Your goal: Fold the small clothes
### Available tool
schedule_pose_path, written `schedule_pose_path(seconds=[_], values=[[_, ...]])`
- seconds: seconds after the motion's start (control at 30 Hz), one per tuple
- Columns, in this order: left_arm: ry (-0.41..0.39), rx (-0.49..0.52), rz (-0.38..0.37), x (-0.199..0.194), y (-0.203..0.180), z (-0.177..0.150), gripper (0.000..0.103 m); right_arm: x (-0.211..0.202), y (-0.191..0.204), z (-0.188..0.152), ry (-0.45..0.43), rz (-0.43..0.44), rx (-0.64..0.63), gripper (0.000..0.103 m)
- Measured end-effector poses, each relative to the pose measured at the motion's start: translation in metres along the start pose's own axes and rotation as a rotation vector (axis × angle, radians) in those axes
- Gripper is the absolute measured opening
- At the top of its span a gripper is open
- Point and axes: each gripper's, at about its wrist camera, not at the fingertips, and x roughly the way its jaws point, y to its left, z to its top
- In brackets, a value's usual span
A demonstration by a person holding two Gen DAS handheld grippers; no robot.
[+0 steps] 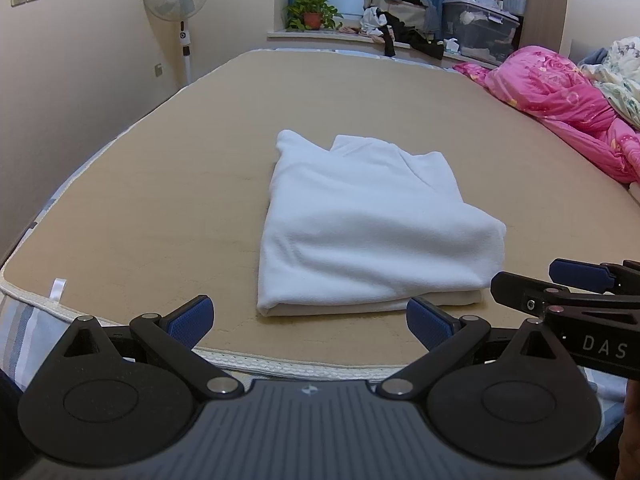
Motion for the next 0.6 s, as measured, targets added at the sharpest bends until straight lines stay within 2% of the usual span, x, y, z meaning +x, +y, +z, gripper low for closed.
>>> schedule_pose_path(seconds=[0.6], values=[[0.005, 0.003, -0.002, 0.0033, 0.0011, 0.0001, 0.103, 0.0002, 0.0007, -0.0001, 0.001, -0.002, -0.002, 0.072]])
